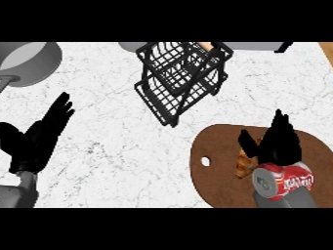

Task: Pick the croissant from the cutting board and place it in the tiered basket

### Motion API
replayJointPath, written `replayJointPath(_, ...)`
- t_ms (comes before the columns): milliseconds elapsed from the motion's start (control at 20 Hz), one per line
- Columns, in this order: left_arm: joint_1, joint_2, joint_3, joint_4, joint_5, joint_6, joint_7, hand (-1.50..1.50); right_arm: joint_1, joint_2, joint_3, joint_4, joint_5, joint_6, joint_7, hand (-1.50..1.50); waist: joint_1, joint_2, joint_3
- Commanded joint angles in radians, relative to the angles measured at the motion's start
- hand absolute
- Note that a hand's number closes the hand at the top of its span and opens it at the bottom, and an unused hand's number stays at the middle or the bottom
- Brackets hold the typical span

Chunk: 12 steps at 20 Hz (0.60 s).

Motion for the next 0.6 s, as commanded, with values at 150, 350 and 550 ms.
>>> replayJointPath(150,0.02,0.028,0.049,-0.034,0.039,-0.033,0.028,0.0,-0.062,0.109,-0.04,0.06,0.115,0.122,0.228,-1.5,-0.002,0.006,0.006)
replayJointPath(350,0.047,0.013,0.039,-0.028,0.009,-0.034,-0.004,0.0,-0.018,0.111,-0.047,0.016,0.196,0.15,0.211,-1.5,-0.011,0.004,0.006)
replayJointPath(550,0.017,-0.003,0.044,-0.003,0.005,-0.038,0.008,0.0,-0.016,0.112,-0.036,0.045,0.235,0.12,0.204,-1.5,-0.012,0.006,0.006)
